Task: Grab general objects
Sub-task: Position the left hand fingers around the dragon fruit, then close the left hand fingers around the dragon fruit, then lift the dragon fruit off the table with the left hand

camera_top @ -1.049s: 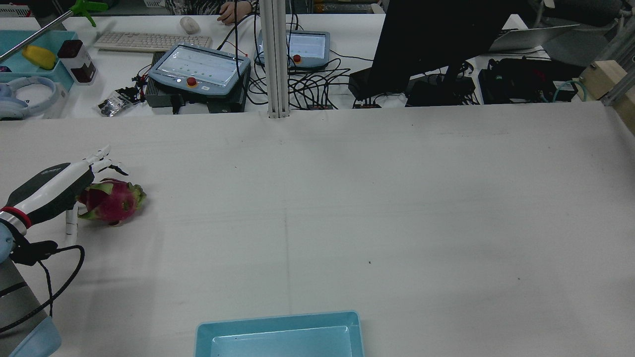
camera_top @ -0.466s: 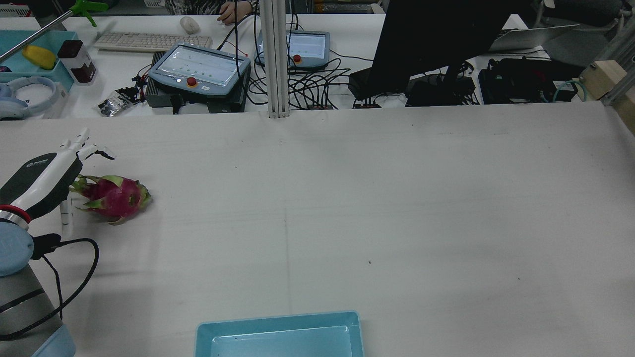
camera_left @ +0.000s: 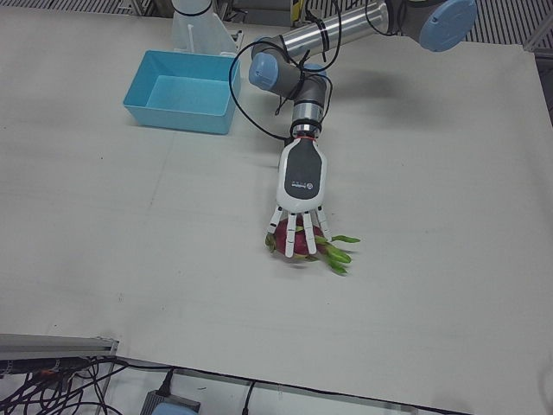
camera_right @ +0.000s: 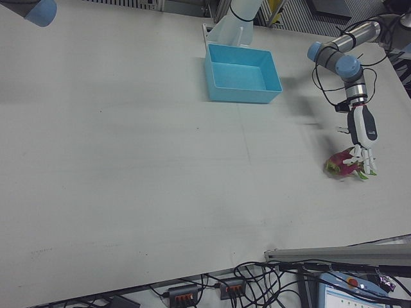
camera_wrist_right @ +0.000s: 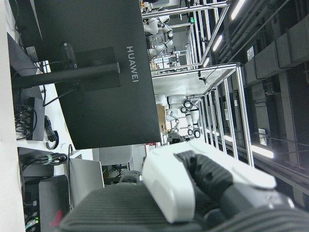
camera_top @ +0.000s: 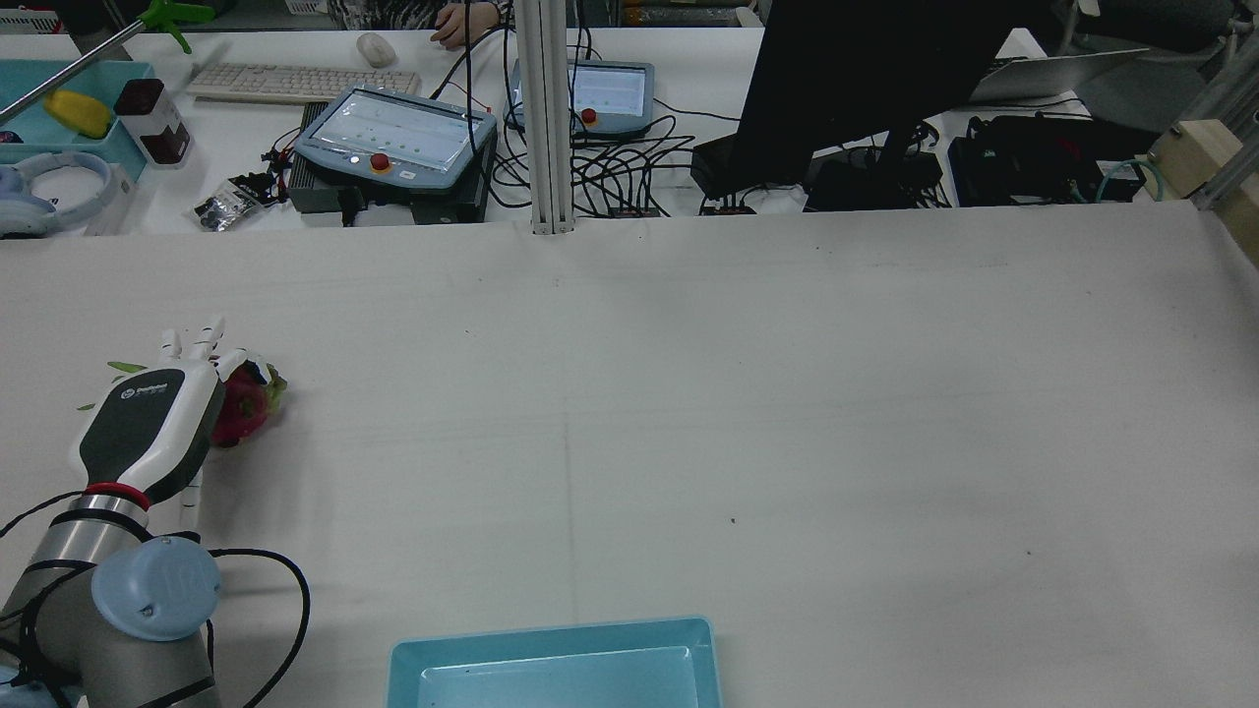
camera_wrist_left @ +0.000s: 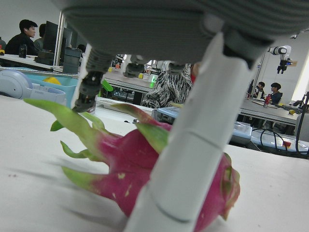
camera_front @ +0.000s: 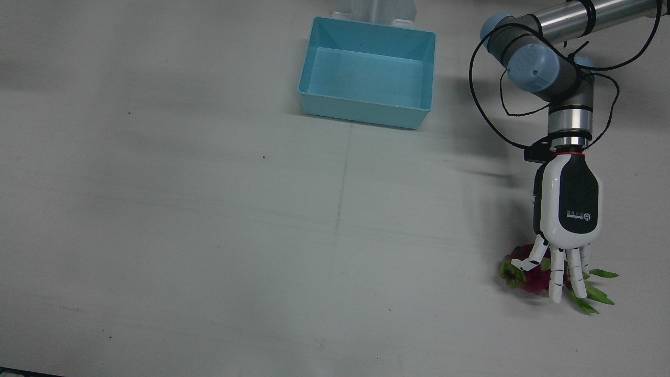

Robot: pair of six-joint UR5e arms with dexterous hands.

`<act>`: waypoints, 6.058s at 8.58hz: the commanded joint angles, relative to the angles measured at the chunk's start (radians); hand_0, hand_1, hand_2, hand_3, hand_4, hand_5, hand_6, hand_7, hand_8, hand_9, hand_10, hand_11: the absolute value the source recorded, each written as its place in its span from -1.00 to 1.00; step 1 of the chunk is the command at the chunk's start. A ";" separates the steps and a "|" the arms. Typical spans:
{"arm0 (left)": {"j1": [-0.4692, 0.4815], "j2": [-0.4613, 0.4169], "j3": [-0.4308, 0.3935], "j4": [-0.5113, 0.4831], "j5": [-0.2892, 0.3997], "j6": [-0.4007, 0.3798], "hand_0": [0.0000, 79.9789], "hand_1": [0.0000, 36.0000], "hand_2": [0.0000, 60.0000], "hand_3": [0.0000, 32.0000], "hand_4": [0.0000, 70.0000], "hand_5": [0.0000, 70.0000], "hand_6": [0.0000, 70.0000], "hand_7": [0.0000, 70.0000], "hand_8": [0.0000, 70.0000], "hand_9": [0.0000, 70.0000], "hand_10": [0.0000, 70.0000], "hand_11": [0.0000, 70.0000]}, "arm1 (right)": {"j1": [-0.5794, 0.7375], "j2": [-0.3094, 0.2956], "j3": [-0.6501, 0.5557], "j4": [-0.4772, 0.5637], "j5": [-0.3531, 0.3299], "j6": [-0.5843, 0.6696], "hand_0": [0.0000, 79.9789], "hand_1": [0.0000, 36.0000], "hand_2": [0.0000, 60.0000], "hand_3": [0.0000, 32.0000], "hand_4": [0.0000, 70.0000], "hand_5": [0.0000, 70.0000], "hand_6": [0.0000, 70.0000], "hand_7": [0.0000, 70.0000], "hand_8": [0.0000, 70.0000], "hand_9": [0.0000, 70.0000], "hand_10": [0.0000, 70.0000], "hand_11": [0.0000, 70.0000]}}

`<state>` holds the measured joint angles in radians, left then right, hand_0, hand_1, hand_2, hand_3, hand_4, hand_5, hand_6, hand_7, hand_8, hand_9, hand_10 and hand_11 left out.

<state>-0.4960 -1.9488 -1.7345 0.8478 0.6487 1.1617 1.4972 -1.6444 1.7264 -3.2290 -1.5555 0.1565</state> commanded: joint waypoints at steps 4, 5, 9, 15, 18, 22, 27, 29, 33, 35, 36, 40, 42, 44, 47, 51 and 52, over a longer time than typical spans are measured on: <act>-0.033 -0.074 0.004 0.091 -0.009 -0.014 1.00 0.99 -0.91 1.00 -1.00 0.39 -1.00 -0.84 -0.74 -1.00 -1.00 -0.97 | 0.000 0.000 0.002 -0.002 0.000 -0.002 -1.00 -1.00 -1.00 -1.00 -1.00 -1.00 -1.00 -1.00 -1.00 -1.00 -1.00 -1.00; -0.044 -0.088 0.010 0.092 -0.009 -0.010 1.00 0.97 -0.88 1.00 -1.00 0.35 -1.00 -0.83 -0.75 -1.00 -1.00 -0.95 | 0.000 0.000 0.001 -0.002 0.000 -0.002 -1.00 -1.00 -1.00 -1.00 -1.00 -1.00 -1.00 -1.00 -1.00 -1.00 -1.00 -1.00; -0.094 -0.217 0.165 0.082 0.032 -0.005 1.00 0.95 -0.82 1.00 -1.00 0.39 -1.00 -0.75 -0.77 -0.99 -1.00 -0.91 | 0.000 0.000 0.002 -0.002 0.000 -0.002 -1.00 -1.00 -1.00 -1.00 -1.00 -1.00 -1.00 -1.00 -1.00 -1.00 -1.00 -1.00; -0.110 -0.179 0.256 -0.042 0.071 0.118 1.00 0.98 -0.77 1.00 -1.00 0.47 -1.00 -0.73 -0.75 -0.99 -0.99 -0.87 | 0.001 0.000 0.001 -0.002 0.000 -0.002 -1.00 -1.00 -1.00 -1.00 -1.00 -1.00 -1.00 -1.00 -1.00 -1.00 -1.00 -1.00; -0.102 -0.154 0.257 -0.053 0.071 0.119 1.00 1.00 -0.83 1.00 -1.00 0.35 -1.00 -0.77 -0.76 -1.00 -1.00 -0.89 | 0.001 0.000 0.002 0.000 0.000 -0.002 -1.00 -1.00 -1.00 -1.00 -1.00 -1.00 -1.00 -1.00 -1.00 -1.00 -1.00 -1.00; -0.101 -0.147 0.257 -0.052 0.072 0.133 1.00 0.98 -0.80 1.00 -1.00 0.42 -1.00 -0.78 -0.71 -1.00 -1.00 -0.92 | 0.002 0.000 0.002 -0.002 0.000 -0.002 -1.00 -1.00 -1.00 -1.00 -1.00 -1.00 -1.00 -1.00 -1.00 -1.00 -1.00 -1.00; -0.099 -0.147 0.265 -0.069 0.071 0.173 1.00 0.76 -0.39 -0.40 -0.62 1.00 -0.70 -0.15 -0.39 -0.60 -0.87 -0.74 | 0.001 0.000 0.002 0.000 0.000 -0.002 -1.00 -1.00 -1.00 -1.00 -1.00 -1.00 -1.00 -1.00 -1.00 -1.00 -1.00 -1.00; -0.099 -0.147 0.276 -0.082 0.071 0.173 0.78 0.42 -0.18 -1.00 0.35 1.00 -0.01 0.56 0.10 0.05 -0.80 -0.67 | 0.002 0.000 0.002 -0.002 0.000 -0.002 -1.00 -1.00 -1.00 -1.00 -1.00 -1.00 -1.00 -1.00 -1.00 -1.00 -1.00 -1.00; -0.099 -0.147 0.274 -0.082 0.072 0.173 0.86 0.35 -0.18 -1.00 0.65 1.00 0.37 0.88 0.24 0.21 -0.42 -0.13 | 0.002 0.000 0.002 -0.002 0.000 -0.002 -1.00 -1.00 -1.00 -1.00 -1.00 -1.00 -1.00 -1.00 -1.00 -1.00 -1.00 -1.00; -0.101 -0.147 0.271 -0.085 0.072 0.173 0.87 0.27 -0.15 -1.00 0.75 1.00 0.68 1.00 0.50 0.58 -0.07 0.35 | 0.002 0.000 0.002 -0.002 0.000 -0.002 -1.00 -1.00 -1.00 -1.00 -1.00 -1.00 -1.00 -1.00 -1.00 -1.00 -1.00 -1.00; -0.102 -0.147 0.262 -0.092 0.083 0.171 0.99 0.33 -0.07 -1.00 0.80 1.00 0.85 1.00 0.65 0.80 0.14 0.62 | 0.002 0.000 0.002 -0.002 0.000 -0.002 -1.00 -1.00 -1.00 -1.00 -1.00 -1.00 -1.00 -1.00 -1.00 -1.00 -1.00 -1.00; -0.223 -0.162 0.110 -0.107 0.309 0.176 1.00 1.00 1.00 -1.00 0.83 1.00 1.00 1.00 1.00 1.00 1.00 1.00 | 0.002 0.000 0.004 -0.002 0.000 -0.002 -1.00 -1.00 -1.00 -1.00 -1.00 -1.00 -1.00 -1.00 -1.00 -1.00 -1.00 -1.00; -0.419 -0.203 0.130 -0.357 0.734 0.214 1.00 1.00 1.00 -1.00 0.80 1.00 1.00 1.00 1.00 1.00 1.00 1.00 | 0.002 0.000 0.004 -0.002 0.000 -0.002 -1.00 -1.00 -1.00 -1.00 -1.00 -1.00 -1.00 -1.00 -1.00 -1.00 -1.00 -1.00; -0.541 -0.287 0.135 -0.447 1.042 0.091 1.00 1.00 1.00 -1.00 0.94 1.00 1.00 1.00 1.00 1.00 1.00 1.00 | 0.002 0.000 0.004 -0.002 0.000 -0.002 -1.00 -1.00 -1.00 -1.00 -1.00 -1.00 -1.00 -1.00 -1.00 -1.00 -1.00 -1.00; -0.559 -0.312 -0.085 -0.436 1.324 -0.157 1.00 1.00 1.00 -1.00 1.00 1.00 1.00 1.00 1.00 1.00 1.00 1.00 | 0.002 0.000 0.004 -0.002 0.000 -0.002 -1.00 -1.00 -1.00 -1.00 -1.00 -1.00 -1.00 -1.00 -1.00 -1.00 -1.00 -1.00; -0.362 -0.312 -0.299 -0.271 1.456 -0.217 1.00 0.96 1.00 -1.00 1.00 1.00 1.00 1.00 1.00 1.00 1.00 1.00 | 0.002 0.000 0.002 0.000 0.000 -0.002 -1.00 -1.00 -1.00 -1.00 -1.00 -1.00 -1.00 -1.00 -1.00 -1.00 -1.00 -1.00; -0.317 -0.312 -0.318 -0.260 1.456 -0.217 1.00 0.98 1.00 -1.00 1.00 1.00 1.00 1.00 1.00 1.00 1.00 1.00 | 0.002 0.000 0.002 0.000 0.000 -0.002 -1.00 -1.00 -1.00 -1.00 -1.00 -1.00 -1.00 -1.00 -1.00 -1.00 -1.00 -1.00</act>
<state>-0.9353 -2.2604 -1.9772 0.5335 2.0871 0.9502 1.4987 -1.6444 1.7290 -3.2292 -1.5555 0.1549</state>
